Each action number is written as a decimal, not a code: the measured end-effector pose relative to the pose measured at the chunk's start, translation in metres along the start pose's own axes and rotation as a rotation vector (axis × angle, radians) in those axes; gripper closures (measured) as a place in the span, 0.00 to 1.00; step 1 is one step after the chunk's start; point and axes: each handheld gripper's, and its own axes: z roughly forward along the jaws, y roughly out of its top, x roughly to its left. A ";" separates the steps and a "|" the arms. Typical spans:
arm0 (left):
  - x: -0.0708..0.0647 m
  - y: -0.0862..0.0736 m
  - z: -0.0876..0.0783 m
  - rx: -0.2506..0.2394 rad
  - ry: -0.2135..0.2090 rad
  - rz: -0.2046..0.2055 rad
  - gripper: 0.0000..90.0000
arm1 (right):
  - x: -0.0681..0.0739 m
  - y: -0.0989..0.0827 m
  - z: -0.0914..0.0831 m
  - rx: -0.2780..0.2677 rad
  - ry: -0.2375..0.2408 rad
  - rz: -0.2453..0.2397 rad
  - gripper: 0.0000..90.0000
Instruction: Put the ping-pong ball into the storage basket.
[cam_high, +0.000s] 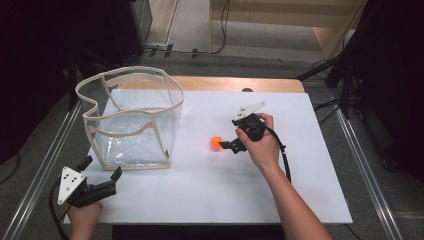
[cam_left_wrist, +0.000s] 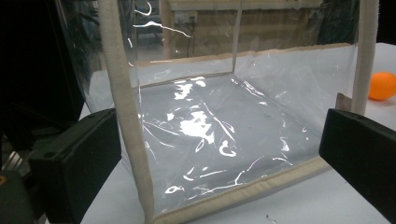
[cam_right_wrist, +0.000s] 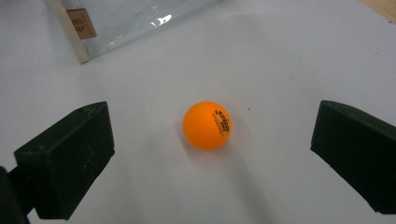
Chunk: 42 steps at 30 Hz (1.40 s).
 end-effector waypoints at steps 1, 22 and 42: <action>0.000 0.000 0.000 0.000 0.000 0.000 0.00 | 0.000 0.000 0.002 0.002 0.002 -0.001 0.00; 0.000 0.000 0.000 0.002 0.000 0.002 0.00 | -0.001 0.003 0.030 0.102 0.027 -0.008 0.00; 0.000 0.000 0.000 0.001 -0.001 0.003 0.00 | 0.002 0.005 0.051 0.174 0.010 -0.041 0.15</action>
